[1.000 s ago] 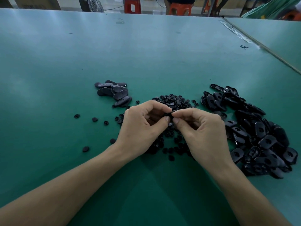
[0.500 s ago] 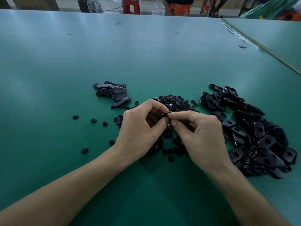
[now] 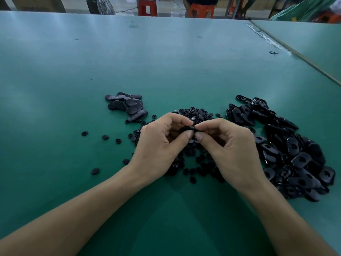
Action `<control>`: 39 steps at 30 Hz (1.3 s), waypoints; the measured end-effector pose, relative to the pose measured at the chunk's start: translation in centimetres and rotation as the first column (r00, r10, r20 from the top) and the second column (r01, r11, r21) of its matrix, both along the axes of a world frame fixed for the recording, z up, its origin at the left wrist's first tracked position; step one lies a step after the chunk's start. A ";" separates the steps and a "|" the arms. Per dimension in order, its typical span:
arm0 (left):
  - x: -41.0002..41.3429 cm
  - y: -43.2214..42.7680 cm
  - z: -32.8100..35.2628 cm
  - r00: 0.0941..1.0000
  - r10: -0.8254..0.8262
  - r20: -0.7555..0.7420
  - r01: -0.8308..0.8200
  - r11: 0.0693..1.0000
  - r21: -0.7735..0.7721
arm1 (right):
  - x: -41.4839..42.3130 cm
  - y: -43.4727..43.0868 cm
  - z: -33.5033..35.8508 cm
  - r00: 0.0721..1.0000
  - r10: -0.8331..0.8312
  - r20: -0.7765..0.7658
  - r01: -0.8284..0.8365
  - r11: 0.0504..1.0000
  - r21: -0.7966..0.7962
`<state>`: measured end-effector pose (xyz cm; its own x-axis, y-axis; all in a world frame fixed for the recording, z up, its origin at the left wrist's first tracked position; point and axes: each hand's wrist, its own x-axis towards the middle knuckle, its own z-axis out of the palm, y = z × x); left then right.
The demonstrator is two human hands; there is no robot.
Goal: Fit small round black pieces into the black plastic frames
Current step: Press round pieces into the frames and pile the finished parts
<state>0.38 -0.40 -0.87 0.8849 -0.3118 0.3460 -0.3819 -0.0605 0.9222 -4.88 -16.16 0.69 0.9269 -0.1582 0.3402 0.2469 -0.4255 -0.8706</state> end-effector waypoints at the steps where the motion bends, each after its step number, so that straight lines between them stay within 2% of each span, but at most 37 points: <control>1: 0.0 0.0 0.0 1.000 -0.005 -0.002 0.005 1.000 -0.007 | 0.0 -0.1 0.0 1.000 0.005 -0.008 -0.005 1.000 0.015; 6: 0.1 0.1 -0.1 0.998 -0.010 -0.055 0.007 0.998 -0.059 | 0.0 -0.4 -0.1 0.998 0.035 -0.048 -0.032 0.998 0.060; 12: 0.1 0.1 -0.1 0.998 -0.006 -0.067 0.003 0.999 -0.049 | 0.0 -0.5 0.0 0.996 0.029 -0.082 -0.023 0.997 0.073; 21: 0.2 0.1 -0.1 0.997 0.010 -0.071 -0.013 0.999 -0.040 | 0.3 -0.4 0.1 0.993 -0.006 -0.118 0.009 1.000 0.027; 30: 0.1 0.2 0.1 0.992 -0.033 -0.120 0.020 0.994 -0.105 | 0.4 -1.0 0.0 0.989 0.070 -0.127 -0.059 0.994 0.095; 39: 0.1 0.3 0.0 0.990 -0.054 -0.133 0.043 0.995 -0.091 | 0.2 -1.0 0.1 0.988 0.065 -0.141 -0.062 0.998 0.030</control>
